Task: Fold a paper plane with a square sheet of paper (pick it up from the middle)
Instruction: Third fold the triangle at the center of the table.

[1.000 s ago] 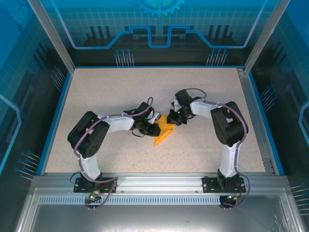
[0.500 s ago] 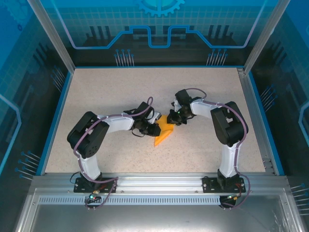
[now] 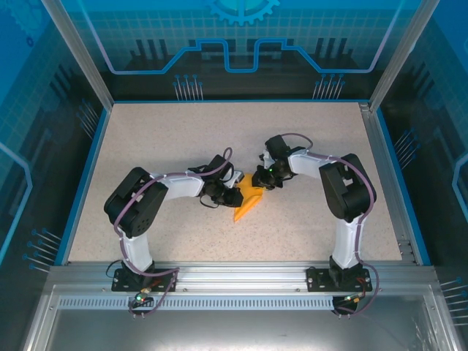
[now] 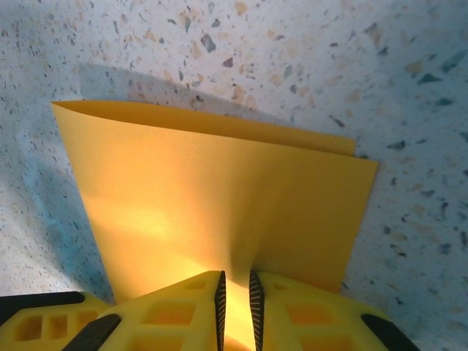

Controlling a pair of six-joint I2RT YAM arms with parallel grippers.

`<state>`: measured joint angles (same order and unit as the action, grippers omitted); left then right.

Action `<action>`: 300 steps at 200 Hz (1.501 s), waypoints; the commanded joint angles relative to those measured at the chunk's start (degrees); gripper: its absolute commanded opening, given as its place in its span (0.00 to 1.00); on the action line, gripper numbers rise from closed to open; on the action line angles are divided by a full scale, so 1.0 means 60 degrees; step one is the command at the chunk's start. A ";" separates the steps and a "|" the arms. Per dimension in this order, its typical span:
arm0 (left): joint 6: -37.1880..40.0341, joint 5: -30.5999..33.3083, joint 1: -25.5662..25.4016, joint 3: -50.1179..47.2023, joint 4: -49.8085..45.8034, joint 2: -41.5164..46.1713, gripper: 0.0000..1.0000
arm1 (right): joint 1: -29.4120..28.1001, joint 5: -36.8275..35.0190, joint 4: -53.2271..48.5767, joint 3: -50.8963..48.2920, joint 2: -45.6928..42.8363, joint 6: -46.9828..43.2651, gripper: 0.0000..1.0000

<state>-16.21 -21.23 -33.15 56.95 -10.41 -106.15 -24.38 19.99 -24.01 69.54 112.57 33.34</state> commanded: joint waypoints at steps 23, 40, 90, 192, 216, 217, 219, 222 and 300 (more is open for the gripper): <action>0.0086 0.0310 0.0047 -0.0102 -0.0220 -0.0345 0.14 | 0.0347 -0.0550 0.0485 -0.1210 -0.2467 0.0455 0.19; 0.0094 0.0266 0.0060 -0.0100 -0.0212 -0.0343 0.14 | 0.0365 -0.0468 0.1486 -0.2380 -0.3586 0.0834 0.14; 0.0163 0.0215 0.0054 -0.0105 -0.0198 -0.0356 0.14 | -0.1351 -0.0698 0.5388 -0.6055 -0.5638 0.3076 0.00; 0.0240 0.0199 0.0058 -0.0102 -0.0257 -0.0429 0.14 | -0.3913 -0.1187 0.9306 -0.6353 -0.2977 0.4596 0.00; 0.0257 0.0199 0.0052 -0.0107 -0.0286 -0.0434 0.14 | -0.3940 -0.1107 0.9536 -0.6306 -0.2711 0.4595 0.00; 0.0256 0.0206 0.0049 -0.0104 -0.0286 -0.0431 0.14 | -0.3945 -0.1113 0.9537 -0.6311 -0.2709 0.4595 0.00; 0.0259 0.0208 0.0047 -0.0102 -0.0278 -0.0429 0.14 | -0.3948 -0.1118 0.9546 -0.6326 -0.2704 0.4602 0.00; 0.0255 0.0213 0.0050 -0.0109 -0.0279 -0.0429 0.14 | -0.3949 -0.1125 0.9567 -0.6330 -0.2694 0.4595 0.00; 0.0240 0.0200 0.0058 -0.0146 -0.0264 -0.0385 0.14 | -0.3929 -0.1240 0.9442 -0.6390 -0.2457 0.4555 0.00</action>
<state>-16.14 -21.26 -33.15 56.95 -10.39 -106.26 -47.00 13.47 31.44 30.37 96.14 60.45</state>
